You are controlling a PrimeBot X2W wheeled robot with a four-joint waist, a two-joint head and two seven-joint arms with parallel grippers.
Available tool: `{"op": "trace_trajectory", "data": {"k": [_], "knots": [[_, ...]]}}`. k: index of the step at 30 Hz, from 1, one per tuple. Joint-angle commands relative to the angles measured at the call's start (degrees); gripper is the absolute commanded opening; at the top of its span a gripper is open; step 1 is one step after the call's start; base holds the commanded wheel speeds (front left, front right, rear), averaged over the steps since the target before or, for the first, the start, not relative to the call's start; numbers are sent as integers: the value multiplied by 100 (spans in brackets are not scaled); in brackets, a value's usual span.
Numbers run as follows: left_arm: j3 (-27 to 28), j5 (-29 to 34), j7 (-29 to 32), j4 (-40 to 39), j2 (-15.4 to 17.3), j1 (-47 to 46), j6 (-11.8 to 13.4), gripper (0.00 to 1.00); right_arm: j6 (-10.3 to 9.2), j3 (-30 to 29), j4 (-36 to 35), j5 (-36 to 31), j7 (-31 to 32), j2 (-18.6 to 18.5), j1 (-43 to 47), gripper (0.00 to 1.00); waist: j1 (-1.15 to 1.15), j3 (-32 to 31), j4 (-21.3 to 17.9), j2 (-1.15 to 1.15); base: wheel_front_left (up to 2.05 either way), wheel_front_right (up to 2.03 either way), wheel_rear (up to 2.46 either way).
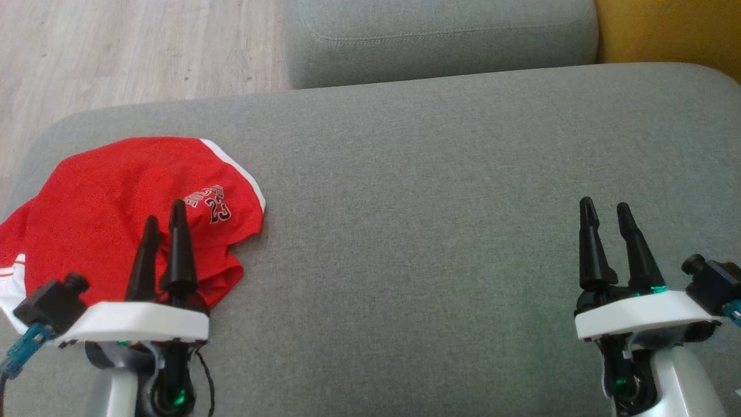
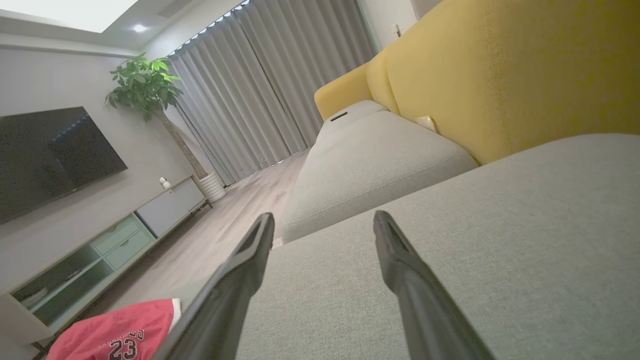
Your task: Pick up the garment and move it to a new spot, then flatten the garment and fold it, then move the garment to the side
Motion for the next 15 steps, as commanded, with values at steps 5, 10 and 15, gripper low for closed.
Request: {"op": "trace_trajectory", "data": {"k": [5, 10, 15], "knots": [[-20, 462, -109, -307, 78, -144, 116, 100, -3, 22, -337, -542, -137, -36, -362, 100, 0, 2, 12, 0, 0, 0, 0], [-171, 951, -193, -337, 87, -131, 181, 100, -3, 11, -378, -1053, -221, -21, -414, 100, 0, 4, 23, 0, 0, 0, 0], [-357, 1402, -276, -349, 138, -118, 292, 100, -3, 61, -369, -1493, -306, -21, -395, 100, 0, 1, 27, 0, 0, 0, 0]]}}
